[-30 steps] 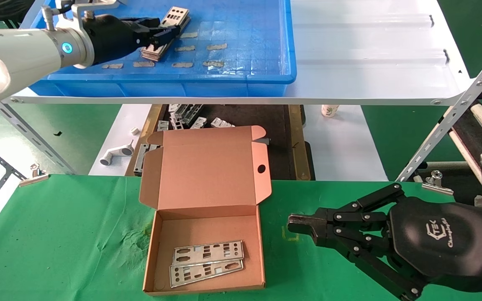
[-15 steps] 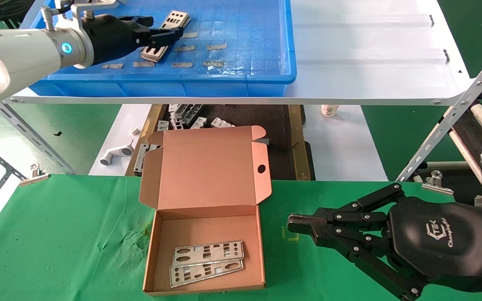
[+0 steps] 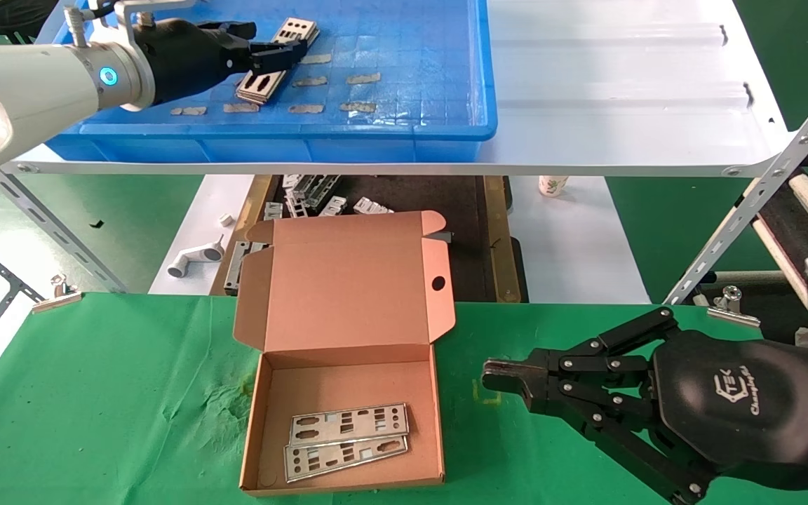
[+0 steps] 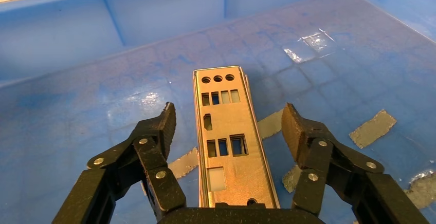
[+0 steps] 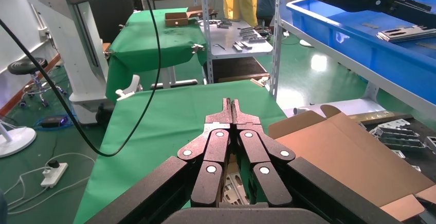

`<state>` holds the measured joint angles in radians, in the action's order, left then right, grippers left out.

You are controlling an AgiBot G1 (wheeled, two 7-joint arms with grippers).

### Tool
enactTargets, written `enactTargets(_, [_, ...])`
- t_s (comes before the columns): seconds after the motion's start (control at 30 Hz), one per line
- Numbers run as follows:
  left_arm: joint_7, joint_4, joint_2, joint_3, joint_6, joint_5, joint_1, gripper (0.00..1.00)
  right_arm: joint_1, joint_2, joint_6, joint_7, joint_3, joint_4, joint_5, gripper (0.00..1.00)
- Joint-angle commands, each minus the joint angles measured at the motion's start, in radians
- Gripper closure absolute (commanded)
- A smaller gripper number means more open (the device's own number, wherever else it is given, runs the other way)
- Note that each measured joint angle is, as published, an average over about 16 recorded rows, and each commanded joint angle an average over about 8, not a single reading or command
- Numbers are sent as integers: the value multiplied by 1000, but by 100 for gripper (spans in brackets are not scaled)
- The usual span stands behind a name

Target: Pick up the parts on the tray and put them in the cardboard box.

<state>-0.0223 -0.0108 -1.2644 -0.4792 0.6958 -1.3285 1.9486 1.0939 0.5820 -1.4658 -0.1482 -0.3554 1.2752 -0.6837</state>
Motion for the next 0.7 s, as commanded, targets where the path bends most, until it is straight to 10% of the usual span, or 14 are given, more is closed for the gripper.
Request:
enactTargets(0.03, [1,1,0,1,1,1,0,100,0,0,0,0,0,0,0,100])
enactTargets(0.7, [1,8,-3,0,3,0,-1,100,0,0,0,0,0,0,0,100])
